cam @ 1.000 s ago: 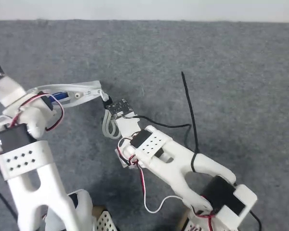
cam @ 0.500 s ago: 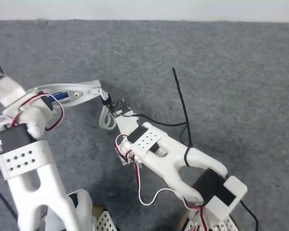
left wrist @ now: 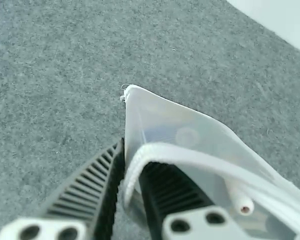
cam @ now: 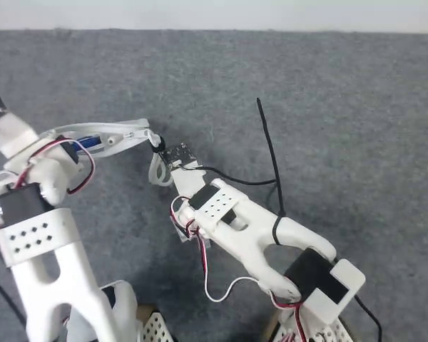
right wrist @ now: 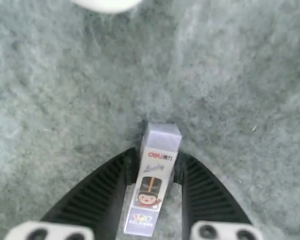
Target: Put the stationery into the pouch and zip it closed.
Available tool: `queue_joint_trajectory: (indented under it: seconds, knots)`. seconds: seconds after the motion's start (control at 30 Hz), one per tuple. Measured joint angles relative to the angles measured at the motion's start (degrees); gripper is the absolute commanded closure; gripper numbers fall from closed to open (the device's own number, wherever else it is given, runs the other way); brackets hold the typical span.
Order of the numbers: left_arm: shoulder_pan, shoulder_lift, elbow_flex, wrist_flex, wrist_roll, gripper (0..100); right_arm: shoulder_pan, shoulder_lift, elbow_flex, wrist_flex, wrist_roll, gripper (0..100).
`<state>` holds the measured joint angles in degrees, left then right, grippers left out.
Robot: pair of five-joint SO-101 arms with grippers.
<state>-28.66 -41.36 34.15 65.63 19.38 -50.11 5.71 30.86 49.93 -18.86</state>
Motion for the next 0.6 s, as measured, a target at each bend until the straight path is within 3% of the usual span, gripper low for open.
queue_joint_trajectory:
  seconds: [0.13, 0.37, 0.6]
  knots:
    - [0.00, 0.00, 0.09, 0.00, 0.00, 99, 0.00, 0.00, 0.00, 0.00, 0.00, 99.8]
    - [-0.18, -0.09, 0.62, 0.00, 0.00, 99, 0.35, -1.58, 0.00, 0.70, 0.00, 99.1]
    - [-0.18, -0.09, 0.62, 0.00, 0.00, 99, 0.35, -15.82, 2.81, 3.96, 0.00, 99.1]
